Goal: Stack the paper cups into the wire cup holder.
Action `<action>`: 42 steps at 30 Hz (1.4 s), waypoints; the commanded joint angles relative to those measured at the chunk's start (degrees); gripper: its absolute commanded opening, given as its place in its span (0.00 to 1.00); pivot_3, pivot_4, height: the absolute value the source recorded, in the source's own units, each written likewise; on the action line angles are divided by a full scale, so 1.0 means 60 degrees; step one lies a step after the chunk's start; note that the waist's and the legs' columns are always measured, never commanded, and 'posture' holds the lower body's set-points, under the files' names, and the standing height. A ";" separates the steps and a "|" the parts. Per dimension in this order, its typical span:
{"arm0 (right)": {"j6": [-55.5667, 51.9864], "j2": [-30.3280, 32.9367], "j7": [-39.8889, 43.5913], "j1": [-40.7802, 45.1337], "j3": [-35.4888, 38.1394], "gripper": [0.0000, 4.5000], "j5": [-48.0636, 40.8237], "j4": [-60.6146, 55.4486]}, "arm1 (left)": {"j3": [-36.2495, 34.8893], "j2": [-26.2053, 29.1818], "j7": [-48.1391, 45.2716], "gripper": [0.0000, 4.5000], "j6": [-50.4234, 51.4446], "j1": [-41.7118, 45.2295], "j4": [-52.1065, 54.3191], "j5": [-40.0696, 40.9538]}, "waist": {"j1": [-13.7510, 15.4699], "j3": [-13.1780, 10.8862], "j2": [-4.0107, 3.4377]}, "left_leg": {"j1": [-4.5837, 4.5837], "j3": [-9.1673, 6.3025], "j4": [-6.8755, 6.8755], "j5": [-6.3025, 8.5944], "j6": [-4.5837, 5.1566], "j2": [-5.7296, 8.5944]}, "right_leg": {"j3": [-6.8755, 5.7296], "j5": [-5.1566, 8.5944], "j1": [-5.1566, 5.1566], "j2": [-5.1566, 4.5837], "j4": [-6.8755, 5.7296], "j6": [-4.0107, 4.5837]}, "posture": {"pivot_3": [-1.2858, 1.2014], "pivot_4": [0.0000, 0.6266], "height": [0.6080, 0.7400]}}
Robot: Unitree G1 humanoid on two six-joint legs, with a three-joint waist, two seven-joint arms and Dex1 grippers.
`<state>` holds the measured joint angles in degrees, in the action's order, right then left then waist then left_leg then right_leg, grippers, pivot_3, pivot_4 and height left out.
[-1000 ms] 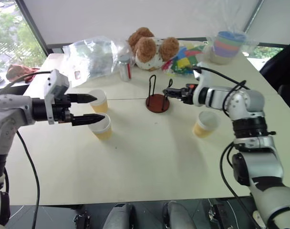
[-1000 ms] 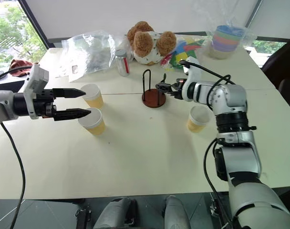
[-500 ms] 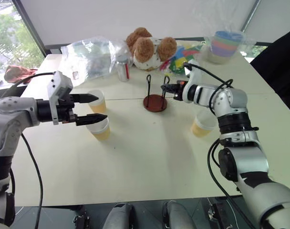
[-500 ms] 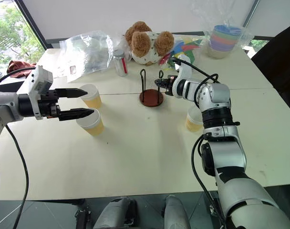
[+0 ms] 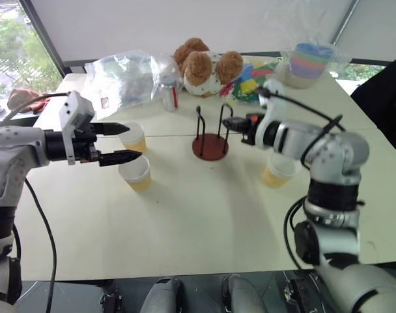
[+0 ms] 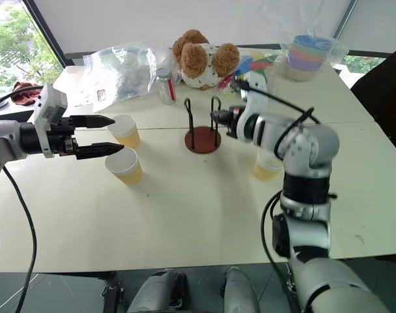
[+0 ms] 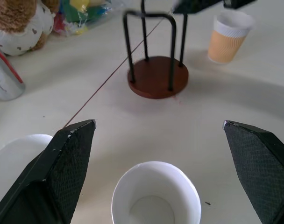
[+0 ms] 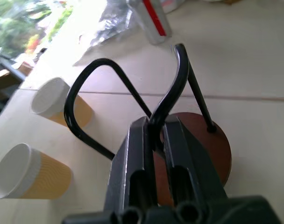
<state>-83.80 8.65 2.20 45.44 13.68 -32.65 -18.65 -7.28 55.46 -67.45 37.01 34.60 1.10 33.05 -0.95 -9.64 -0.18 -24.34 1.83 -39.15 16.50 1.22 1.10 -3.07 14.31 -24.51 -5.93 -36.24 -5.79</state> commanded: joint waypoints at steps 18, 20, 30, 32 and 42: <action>-0.1451 -0.2608 -0.1827 -0.1185 -0.0475 0.01 0.1688 -0.3152 | 0.0744 -0.0453 -0.0641 1.00 -0.0416 0.0881 -0.0652 -0.0585 | -0.0037 0.0001 0.0001 | 0.0017 -0.0011 0.0001 -0.0015 -0.0021 -0.0001 | 0.0004 0.0001 -0.0005 0.0014 -0.0036 0.0001 | 0.52 0.24 1.00; -0.1451 -0.2573 -0.1771 -0.1278 -0.0555 0.26 0.1689 -0.3201 | 0.0800 -0.0499 -0.0737 1.00 -0.0467 0.0987 -0.0779 -0.0662 | -0.0037 0.0001 0.0001 | 0.0022 -0.0011 0.0001 -0.0015 -0.0020 -0.0001 | 0.0005 0.0000 -0.0002 0.0015 -0.0037 0.0001 | 0.52 0.24 1.00; -0.1451 -0.0435 0.0079 -0.2114 -0.0013 0.68 -0.0582 -0.4536 | 0.1220 -0.0925 -0.1298 1.00 -0.1031 0.1758 -0.1891 -0.1116 | 0.0062 0.0004 0.0006 | 0.0022 -0.0019 0.0002 -0.0013 -0.0017 0.0000 | 0.0003 0.0001 0.0004 0.0016 -0.0035 0.0000 | 0.52 0.24 1.00; -0.1451 0.1138 0.1033 -0.2561 0.0183 0.68 -0.1861 -0.4630 | 0.1366 -0.1069 -0.1515 1.00 -0.1132 0.1995 -0.2140 -0.1205 | 0.0052 0.0004 0.0006 | 0.0022 -0.0024 0.0001 -0.0006 -0.0003 0.0003 | 0.0003 0.0001 0.0019 0.0016 -0.0017 0.0000 | 0.52 0.24 1.00; 0.0350 0.8501 0.6524 -0.2971 0.1636 0.68 -0.4750 -0.3337 | 0.1720 -0.1301 -0.2309 1.00 -0.0822 0.2134 -0.1282 -0.1053 | 0.0037 -0.0007 0.0015 | 0.0036 -0.0020 0.0002 0.0036 0.0073 -0.0012 | 0.0014 0.0005 0.0029 0.0024 0.0007 -0.0005 | 0.52 0.24 1.00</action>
<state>-86.95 57.99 35.25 27.87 21.44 -61.73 -38.97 3.69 47.02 -80.40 31.28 47.03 -9.98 24.89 -0.72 -9.68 -0.09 -24.12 1.71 -39.14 16.72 1.67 1.03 -2.97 14.34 -24.33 -5.79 -36.18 -5.83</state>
